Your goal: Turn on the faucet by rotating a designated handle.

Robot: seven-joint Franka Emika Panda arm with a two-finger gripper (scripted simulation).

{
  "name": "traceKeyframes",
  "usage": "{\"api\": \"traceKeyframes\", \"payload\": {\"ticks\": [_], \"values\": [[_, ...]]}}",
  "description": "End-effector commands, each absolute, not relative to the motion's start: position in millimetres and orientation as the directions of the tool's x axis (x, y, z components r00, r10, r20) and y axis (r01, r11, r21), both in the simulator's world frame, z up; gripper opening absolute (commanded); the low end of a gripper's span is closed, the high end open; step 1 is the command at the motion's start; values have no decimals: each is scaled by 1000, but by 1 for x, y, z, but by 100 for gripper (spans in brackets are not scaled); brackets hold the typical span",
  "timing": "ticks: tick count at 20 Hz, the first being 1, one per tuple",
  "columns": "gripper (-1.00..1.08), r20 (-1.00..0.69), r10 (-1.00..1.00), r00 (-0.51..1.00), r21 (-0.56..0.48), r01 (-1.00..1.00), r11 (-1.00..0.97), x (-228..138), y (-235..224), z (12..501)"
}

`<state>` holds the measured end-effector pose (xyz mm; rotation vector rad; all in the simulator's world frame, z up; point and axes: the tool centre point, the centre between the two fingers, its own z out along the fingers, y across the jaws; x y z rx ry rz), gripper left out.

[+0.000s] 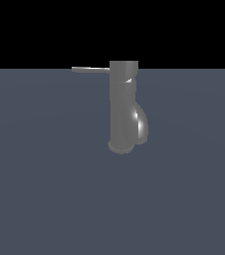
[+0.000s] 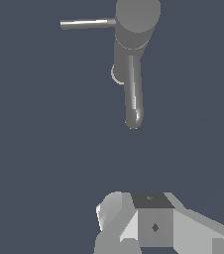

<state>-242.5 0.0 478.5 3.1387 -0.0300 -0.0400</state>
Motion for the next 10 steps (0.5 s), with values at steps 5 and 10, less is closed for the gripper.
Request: {"api": "traceKeyframes", "payload": {"ticks": [5,10], "values": [[-100,-6,-19,1000,-7,-19,-1000,-240,2,484],[-100,36,-15,999,-26,-14,-1000,-236,6,497]]}}
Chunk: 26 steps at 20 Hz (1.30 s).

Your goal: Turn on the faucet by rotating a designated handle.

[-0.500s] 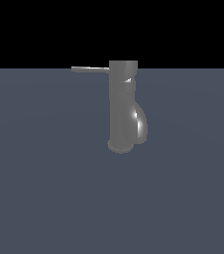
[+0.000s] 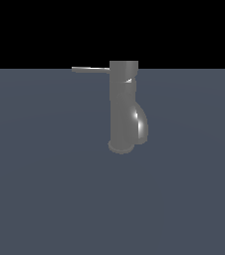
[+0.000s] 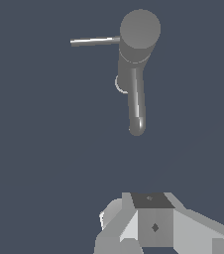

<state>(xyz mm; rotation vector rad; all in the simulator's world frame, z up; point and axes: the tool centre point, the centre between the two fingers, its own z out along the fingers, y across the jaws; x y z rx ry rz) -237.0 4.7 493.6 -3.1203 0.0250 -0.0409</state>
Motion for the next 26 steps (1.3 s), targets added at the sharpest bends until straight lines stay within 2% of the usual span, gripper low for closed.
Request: {"api": "traceKeyframes", "payload": {"ticks": [1,13,26], "values": [[-100,38,-14,999,-26,-13,-1000,-236,6,497],[-100,29,-84,996,-41,-83,-996,-220,8,493],[-100,-7,-332,943,-80,-332,-940,-163,19,475]]}}
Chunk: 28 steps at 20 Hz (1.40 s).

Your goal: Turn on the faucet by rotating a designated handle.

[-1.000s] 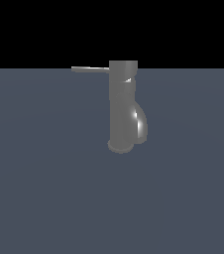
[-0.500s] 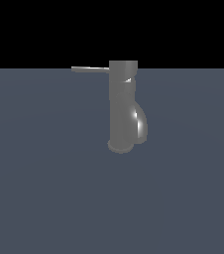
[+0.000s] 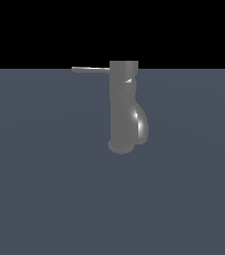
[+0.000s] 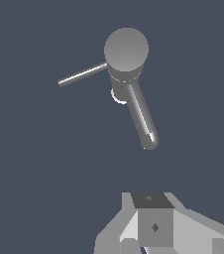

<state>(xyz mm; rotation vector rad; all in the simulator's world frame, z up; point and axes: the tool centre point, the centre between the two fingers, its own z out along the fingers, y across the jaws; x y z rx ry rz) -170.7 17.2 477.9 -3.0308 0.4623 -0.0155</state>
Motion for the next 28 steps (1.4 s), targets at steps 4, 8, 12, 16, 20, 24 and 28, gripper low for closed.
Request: {"api": "traceKeyframes", "payload": {"ticks": [4,8,12,16,20,24,28], "values": [[-100,-23,-420,907,-85,-420,-903,-142,24,465],[-100,-39,-505,862,-86,-506,-858,-122,29,455],[-100,-53,-586,809,-82,-588,-805,-101,34,443],[-100,-64,-661,747,-74,-665,-744,-82,40,429],[-100,-72,-731,678,-63,-735,-675,-63,47,415],[-100,-75,-795,602,-51,-798,-600,-44,53,399],[-100,-74,-850,521,-37,-854,-520,-27,60,382]]}}
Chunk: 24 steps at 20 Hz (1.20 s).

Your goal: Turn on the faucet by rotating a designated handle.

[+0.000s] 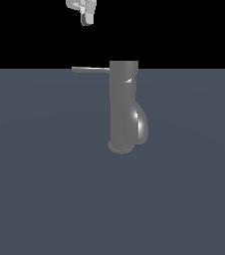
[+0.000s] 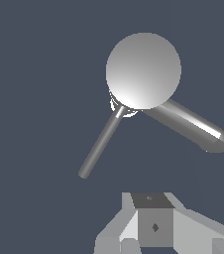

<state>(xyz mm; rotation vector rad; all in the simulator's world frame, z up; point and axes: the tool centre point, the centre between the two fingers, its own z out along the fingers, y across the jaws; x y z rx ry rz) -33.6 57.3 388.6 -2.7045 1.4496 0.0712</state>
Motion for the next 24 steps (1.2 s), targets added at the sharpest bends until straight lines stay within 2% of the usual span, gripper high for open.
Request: {"api": "traceKeyframes", "payload": {"ticks": [1,15,24], "values": [[-100,-73,-863,500,-34,-866,-499,-23,62,378],[-100,-31,-980,197,0,-980,-197,30,87,314],[-100,-5,-996,85,1,-996,-85,46,96,289]]}}
